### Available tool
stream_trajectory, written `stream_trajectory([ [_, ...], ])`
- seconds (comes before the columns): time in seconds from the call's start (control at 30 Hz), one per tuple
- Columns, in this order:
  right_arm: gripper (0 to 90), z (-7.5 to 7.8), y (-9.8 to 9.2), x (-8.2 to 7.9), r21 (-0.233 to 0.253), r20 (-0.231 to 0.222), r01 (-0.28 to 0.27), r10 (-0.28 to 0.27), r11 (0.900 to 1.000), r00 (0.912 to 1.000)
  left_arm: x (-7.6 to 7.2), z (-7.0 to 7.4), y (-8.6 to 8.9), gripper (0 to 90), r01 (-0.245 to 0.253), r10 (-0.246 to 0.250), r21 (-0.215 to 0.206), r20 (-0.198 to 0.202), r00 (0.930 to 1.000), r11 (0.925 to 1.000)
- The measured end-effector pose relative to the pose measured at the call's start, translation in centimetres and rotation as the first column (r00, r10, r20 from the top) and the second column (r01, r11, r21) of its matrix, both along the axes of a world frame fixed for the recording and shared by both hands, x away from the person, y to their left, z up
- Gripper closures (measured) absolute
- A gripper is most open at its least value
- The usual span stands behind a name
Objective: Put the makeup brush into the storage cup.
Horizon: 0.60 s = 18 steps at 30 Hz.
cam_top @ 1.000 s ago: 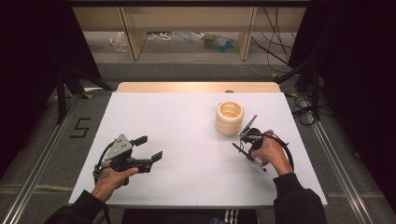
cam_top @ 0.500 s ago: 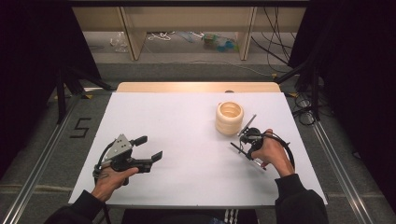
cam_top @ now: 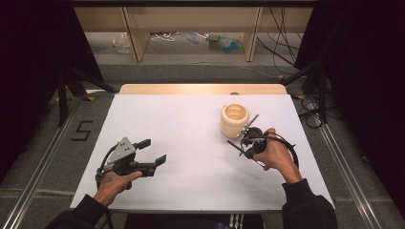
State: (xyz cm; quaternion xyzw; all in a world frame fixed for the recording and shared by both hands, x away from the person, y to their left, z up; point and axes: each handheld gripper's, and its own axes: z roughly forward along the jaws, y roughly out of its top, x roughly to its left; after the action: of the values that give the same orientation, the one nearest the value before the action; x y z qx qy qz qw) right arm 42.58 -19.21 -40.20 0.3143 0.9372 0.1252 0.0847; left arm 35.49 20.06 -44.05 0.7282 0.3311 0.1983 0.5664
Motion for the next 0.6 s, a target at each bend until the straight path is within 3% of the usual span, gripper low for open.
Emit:
stream_trajectory([
  [0.4, 83.7, 0.9, 2.6, -1.4, 0.005, 0.027, -0.123, 0.123, 0.992, 0.9920, -0.1, -0.3, -0.5, 15.7, 0.030, -0.030, 0.038, -0.002, 0.9996, 0.9988],
  [0.5, 83.6, 1.1, 3.6, -1.9, 0.000, 0.036, -0.165, 0.165, 0.986, 0.9857, -0.2, -0.4, -0.8, 15.7, 0.054, -0.053, 0.050, -0.014, 0.9985, 0.9973],
  [0.6, 83.6, 1.2, 5.1, -2.7, -0.013, 0.038, -0.233, 0.233, 0.972, 0.9717, -0.3, -0.6, -1.4, 15.7, 0.083, -0.082, 0.070, -0.022, 0.9964, 0.9941],
])
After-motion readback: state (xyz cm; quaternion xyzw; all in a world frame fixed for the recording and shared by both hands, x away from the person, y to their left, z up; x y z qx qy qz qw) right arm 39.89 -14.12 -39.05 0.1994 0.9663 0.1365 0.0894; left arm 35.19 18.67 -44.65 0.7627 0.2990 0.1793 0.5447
